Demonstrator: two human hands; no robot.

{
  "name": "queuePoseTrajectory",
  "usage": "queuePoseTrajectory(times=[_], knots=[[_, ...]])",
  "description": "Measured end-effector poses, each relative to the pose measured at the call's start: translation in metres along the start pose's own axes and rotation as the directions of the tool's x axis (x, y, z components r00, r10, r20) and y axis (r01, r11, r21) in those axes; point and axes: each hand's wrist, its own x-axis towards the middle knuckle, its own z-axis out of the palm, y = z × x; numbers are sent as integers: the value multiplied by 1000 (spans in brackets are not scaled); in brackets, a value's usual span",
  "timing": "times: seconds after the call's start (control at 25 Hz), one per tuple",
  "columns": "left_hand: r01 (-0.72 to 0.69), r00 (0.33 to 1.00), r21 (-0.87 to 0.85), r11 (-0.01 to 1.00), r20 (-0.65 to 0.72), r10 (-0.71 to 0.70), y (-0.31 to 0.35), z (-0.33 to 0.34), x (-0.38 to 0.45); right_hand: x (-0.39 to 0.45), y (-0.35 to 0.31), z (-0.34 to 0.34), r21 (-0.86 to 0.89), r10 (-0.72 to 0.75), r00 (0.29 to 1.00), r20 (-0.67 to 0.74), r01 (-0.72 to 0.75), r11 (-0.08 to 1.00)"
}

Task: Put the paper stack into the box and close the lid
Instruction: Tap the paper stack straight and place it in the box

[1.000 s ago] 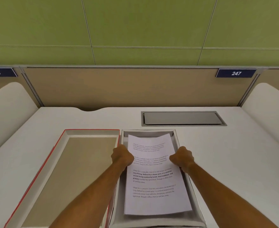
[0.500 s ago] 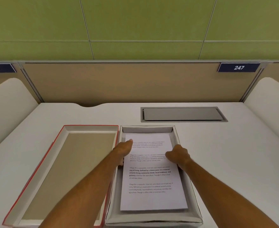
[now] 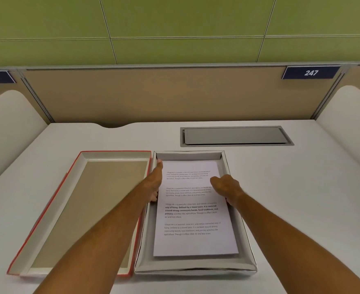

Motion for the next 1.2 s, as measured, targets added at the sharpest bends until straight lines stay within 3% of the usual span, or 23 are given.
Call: queuePoseTrajectory(times=[0.08, 0.16, 0.24, 0.36, 0.6, 0.76, 1.04, 1.2], knots=[[-74, 993, 226, 971, -71, 92, -9, 2, -2, -11, 3, 0, -65, -31, 999, 38, 34, 997], [-157, 972, 479, 863, -81, 222, -24, 7, -10, -25, 11, 2, -176, -112, 988, 106, 129, 976], [-234, 958, 590, 772, 7, 285, -49, 13, -20, -40, 25, 6, -273, -188, 959, 214, 243, 931], [-249, 961, 727, 640, 104, 255, -87, 19, -37, -63, 50, 13, -374, -176, 913, 367, 319, 871], [-246, 959, 816, 523, 127, 252, -124, 24, -56, -86, 73, 22, -563, -127, 893, 432, 377, 736], [-241, 951, 820, 519, 92, 296, -128, 29, -58, -87, 75, 30, -620, -160, 906, 392, 389, 681], [-219, 953, 831, 511, 70, 296, -126, 30, -57, -83, 81, 34, -610, -187, 921, 342, 369, 701], [-244, 959, 787, 567, 110, 260, -118, 24, -59, -82, 72, 28, -577, -103, 914, 393, 332, 747]])
